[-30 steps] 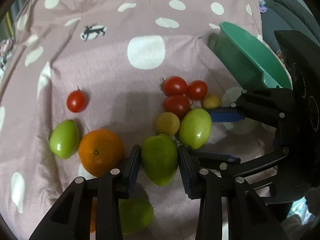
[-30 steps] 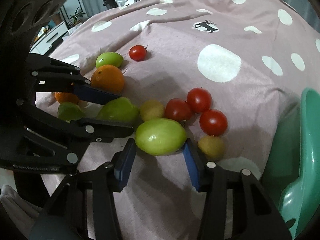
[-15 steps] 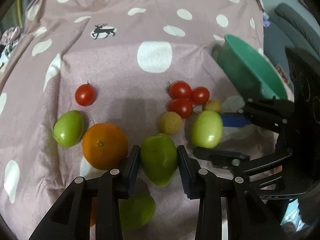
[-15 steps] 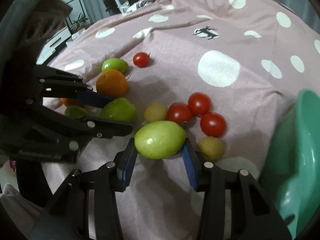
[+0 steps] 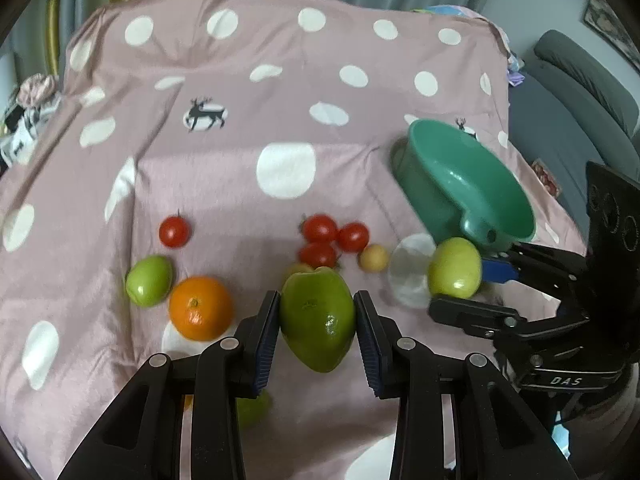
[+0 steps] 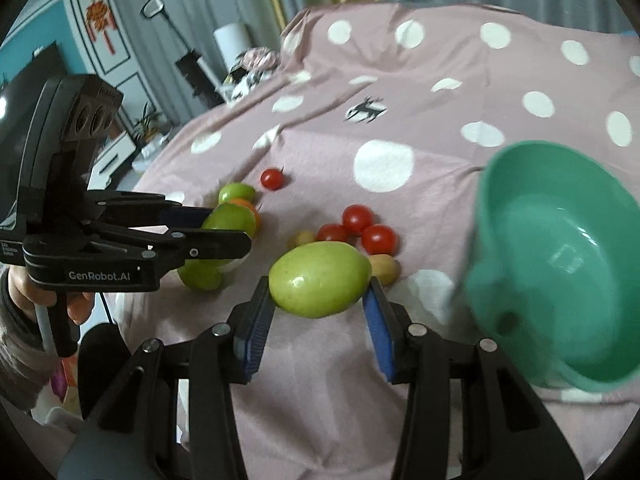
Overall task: Organize fruits
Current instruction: 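Carry both green plums over the green bowl and open both tools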
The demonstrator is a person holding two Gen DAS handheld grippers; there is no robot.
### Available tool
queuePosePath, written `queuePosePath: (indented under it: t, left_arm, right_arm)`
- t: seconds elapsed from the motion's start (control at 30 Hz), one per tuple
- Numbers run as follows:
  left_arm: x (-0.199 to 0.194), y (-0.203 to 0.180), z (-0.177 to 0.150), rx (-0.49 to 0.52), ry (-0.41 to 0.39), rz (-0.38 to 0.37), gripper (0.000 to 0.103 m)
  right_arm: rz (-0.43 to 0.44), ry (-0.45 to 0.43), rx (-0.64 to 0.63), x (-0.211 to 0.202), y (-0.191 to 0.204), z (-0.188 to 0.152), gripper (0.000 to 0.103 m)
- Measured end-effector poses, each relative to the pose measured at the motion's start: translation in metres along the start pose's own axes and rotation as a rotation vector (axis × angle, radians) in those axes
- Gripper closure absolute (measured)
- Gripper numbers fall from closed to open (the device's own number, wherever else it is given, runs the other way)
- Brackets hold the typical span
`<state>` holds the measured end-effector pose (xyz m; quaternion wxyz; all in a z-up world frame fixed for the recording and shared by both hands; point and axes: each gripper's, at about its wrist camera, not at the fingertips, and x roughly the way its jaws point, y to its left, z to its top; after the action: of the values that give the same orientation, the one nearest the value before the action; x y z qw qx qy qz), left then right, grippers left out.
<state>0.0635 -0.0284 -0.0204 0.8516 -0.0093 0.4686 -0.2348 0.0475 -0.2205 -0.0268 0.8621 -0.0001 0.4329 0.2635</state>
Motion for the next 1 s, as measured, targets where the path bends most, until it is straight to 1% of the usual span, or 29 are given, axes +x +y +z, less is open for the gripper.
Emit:
queuePosePath:
  t: [0.07, 0.17, 0.47, 0.73, 0.9, 1.0]
  left_arm:
    - [0.000, -0.007, 0.004, 0.013, -0.013, 0.012, 0.065]
    - [0.000, -0.020, 0.011, 0.031, -0.026, 0.006, 0.065]
    - [0.008, -0.068, 0.034, 0.143, -0.060, -0.012, 0.065]
    - [0.028, -0.108, 0.061, 0.231, -0.083, -0.036, 0.065]
    - [0.053, -0.128, 0.074, 0.265, -0.074, -0.052, 0.065]
    - [0.070, -0.135, 0.078, 0.282, -0.048, -0.035, 0.065]
  right_arm:
    - [-0.011, -0.030, 0.016, -0.012, -0.005, -0.001, 0.058]
    - [-0.035, -0.077, 0.049, -0.029, -0.017, -0.002, 0.058]
    - [-0.113, -0.160, 0.137, -0.062, -0.054, -0.012, 0.058]
    - [-0.170, -0.203, 0.213, -0.073, -0.085, -0.022, 0.058]
    - [-0.210, -0.207, 0.241, -0.074, -0.102, -0.027, 0.057]
    - [-0.228, -0.190, 0.240, -0.071, -0.106, -0.029, 0.057]
